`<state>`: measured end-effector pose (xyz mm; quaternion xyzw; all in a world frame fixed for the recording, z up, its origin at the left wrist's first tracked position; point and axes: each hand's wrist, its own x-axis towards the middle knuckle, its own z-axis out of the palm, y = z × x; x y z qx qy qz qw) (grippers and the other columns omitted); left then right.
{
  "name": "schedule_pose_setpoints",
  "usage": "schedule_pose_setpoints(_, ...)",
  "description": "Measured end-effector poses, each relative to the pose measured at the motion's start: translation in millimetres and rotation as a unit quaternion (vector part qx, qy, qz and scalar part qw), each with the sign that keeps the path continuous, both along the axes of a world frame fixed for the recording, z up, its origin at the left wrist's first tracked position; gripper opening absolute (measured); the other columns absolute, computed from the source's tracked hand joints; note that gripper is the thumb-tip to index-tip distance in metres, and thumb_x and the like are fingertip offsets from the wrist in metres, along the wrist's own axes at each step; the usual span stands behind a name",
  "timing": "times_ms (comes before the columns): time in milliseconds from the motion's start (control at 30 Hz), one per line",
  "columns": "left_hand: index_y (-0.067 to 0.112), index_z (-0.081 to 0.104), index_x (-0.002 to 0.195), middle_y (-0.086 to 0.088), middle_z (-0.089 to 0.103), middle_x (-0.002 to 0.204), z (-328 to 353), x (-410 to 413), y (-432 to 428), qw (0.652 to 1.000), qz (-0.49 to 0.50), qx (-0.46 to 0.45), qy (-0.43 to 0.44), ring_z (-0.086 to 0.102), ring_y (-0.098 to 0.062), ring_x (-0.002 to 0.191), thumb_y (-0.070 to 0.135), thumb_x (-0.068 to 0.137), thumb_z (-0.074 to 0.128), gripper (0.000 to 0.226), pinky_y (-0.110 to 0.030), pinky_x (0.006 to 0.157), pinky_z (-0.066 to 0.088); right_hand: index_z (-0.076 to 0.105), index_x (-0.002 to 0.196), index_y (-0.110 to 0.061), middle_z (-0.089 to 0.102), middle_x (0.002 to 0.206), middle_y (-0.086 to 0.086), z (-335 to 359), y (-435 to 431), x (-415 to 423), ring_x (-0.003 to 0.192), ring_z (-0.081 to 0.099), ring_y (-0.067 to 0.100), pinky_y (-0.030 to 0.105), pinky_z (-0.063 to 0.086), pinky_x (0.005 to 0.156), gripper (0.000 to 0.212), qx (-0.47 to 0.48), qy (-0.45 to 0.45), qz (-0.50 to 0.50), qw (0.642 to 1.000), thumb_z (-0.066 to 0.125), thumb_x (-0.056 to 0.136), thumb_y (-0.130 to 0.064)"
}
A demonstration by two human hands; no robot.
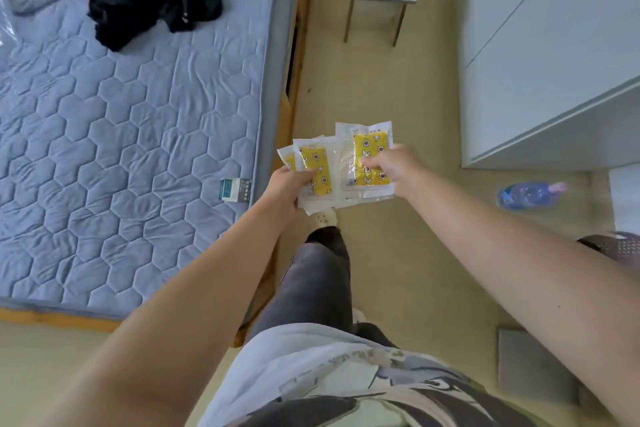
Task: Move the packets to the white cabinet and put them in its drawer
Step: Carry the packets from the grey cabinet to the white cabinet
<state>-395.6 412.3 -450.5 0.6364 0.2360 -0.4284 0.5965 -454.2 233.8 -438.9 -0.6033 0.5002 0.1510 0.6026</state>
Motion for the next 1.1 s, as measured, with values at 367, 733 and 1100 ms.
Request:
schedule_pose_setpoints(367,0.010,0.058,0.114,-0.009,0.068,0.108,21.0,258.5,-223.9,0.998,-0.048,0.016,-0.046,0.068,-0.025,0.093,0.005,0.092,0.060,0.023,-0.046,0.087,0.055,0.043,0.138,-0.002,0.056,0.130,0.010,26.5,-204.9,238.5,0.116,0.053,0.024,0.034,0.037,0.098,0.064,-0.008,-0.025,-0.041,0.999,0.072,0.082,-0.010)
schedule_pose_setpoints(733,0.009,0.056,0.118,-0.009,0.067,0.106,44.9,444.7,-446.0,0.997,-0.062,0.012,-0.045,0.067,-0.027,0.097,0.003,0.091,0.060,0.027,-0.045,0.087,0.055,0.043,0.138,-0.003,0.057,0.129,0.009,51.6,-426.0,421.9,0.109,0.054,0.024,0.033,0.038,0.092,0.067,-0.032,-0.025,-0.044,0.998,0.074,0.080,-0.013)
schedule_pose_setpoints(1100,0.010,0.055,0.116,-0.011,0.068,0.106,64.7,638.0,-631.2,0.999,0.007,-0.001,-0.033,0.069,-0.029,0.095,0.008,0.091,0.063,0.027,-0.050,0.086,0.055,0.055,0.127,-0.005,0.066,0.110,0.010,75.2,-614.4,642.0,0.102,0.062,0.026,0.043,0.047,0.098,0.061,-0.051,-0.036,0.000,0.998,0.078,0.072,-0.015)
